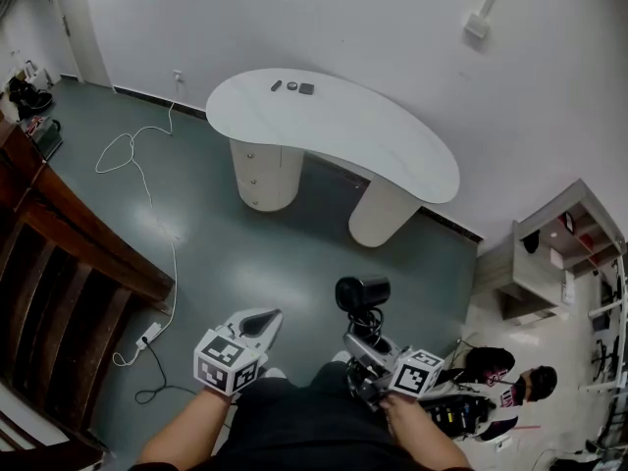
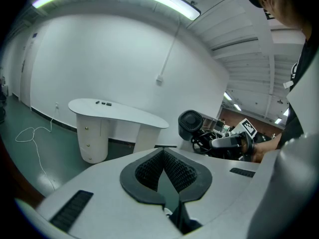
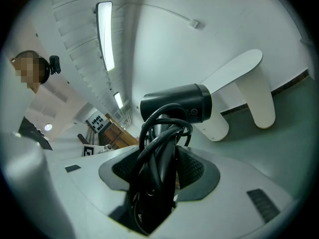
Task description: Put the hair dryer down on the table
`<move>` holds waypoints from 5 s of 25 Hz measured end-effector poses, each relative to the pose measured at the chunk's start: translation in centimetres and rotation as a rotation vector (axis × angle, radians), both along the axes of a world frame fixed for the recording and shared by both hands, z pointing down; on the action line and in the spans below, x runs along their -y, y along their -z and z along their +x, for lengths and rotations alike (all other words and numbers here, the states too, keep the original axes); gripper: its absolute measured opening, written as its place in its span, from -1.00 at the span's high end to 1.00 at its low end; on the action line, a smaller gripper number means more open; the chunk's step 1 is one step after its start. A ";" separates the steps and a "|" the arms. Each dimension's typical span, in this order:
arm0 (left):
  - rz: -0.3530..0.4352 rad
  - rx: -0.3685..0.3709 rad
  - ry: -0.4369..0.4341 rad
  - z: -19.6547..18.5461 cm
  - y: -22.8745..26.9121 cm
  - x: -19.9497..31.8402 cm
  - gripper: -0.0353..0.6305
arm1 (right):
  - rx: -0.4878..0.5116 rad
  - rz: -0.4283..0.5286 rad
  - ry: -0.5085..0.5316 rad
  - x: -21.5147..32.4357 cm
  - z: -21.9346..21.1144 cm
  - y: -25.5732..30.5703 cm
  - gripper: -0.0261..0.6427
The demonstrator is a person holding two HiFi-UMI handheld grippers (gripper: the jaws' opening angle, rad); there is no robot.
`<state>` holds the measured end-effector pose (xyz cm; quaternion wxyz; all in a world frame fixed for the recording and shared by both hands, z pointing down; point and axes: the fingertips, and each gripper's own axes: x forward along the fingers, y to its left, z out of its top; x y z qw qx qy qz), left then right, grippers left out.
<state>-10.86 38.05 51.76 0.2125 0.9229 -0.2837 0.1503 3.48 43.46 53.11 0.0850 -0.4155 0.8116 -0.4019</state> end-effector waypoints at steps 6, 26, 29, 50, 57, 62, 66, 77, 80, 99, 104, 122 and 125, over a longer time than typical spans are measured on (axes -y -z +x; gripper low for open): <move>-0.008 -0.005 0.008 -0.5 -0.6 1.7 0.84 | 0.005 -0.026 -0.012 2.0 -0.2 -0.7 0.33; 0.029 -0.006 0.116 6.8 3.2 20.5 0.84 | 0.022 0.093 0.099 23.7 7.2 3.5 0.33; 0.027 0.016 0.122 8.8 2.8 22.7 0.84 | 0.028 0.082 0.105 26.2 9.2 3.0 0.33; -0.028 0.064 0.149 13.6 0.8 31.1 0.84 | 0.033 0.032 0.152 35.0 14.2 0.6 0.33; 0.013 0.060 0.071 14.9 1.5 37.0 0.84 | 0.009 0.033 0.098 39.7 14.8 0.5 0.33; 0.023 0.035 0.056 13.9 1.9 42.8 0.84 | -0.007 0.020 0.087 44.4 13.1 0.5 0.33; 0.021 0.020 0.051 12.0 2.1 47.6 0.84 | -0.017 0.002 0.079 48.9 10.9 0.8 0.33; 0.040 0.011 -0.002 6.2 2.9 60.2 0.84 | -0.046 0.019 0.014 60.8 5.4 2.8 0.33; 0.031 0.012 -0.030 5.5 2.6 62.5 0.84 | -0.049 0.010 -0.014 62.7 4.5 2.6 0.33; 0.013 -0.001 -0.104 3.6 1.2 68.2 0.84 | -0.082 -0.015 -0.084 67.3 2.4 1.8 0.33; 0.012 0.005 -0.088 3.3 1.4 68.6 0.84 | -0.082 -0.015 -0.075 68.4 2.6 2.0 0.33; 0.003 0.022 0.120 4.9 1.6 69.4 0.84 | -0.123 -0.074 0.012 75.7 7.7 -0.2 0.33; -0.010 0.043 0.151 5.1 1.1 68.9 0.84 | -0.141 -0.110 0.027 77.4 8.8 -2.6 0.33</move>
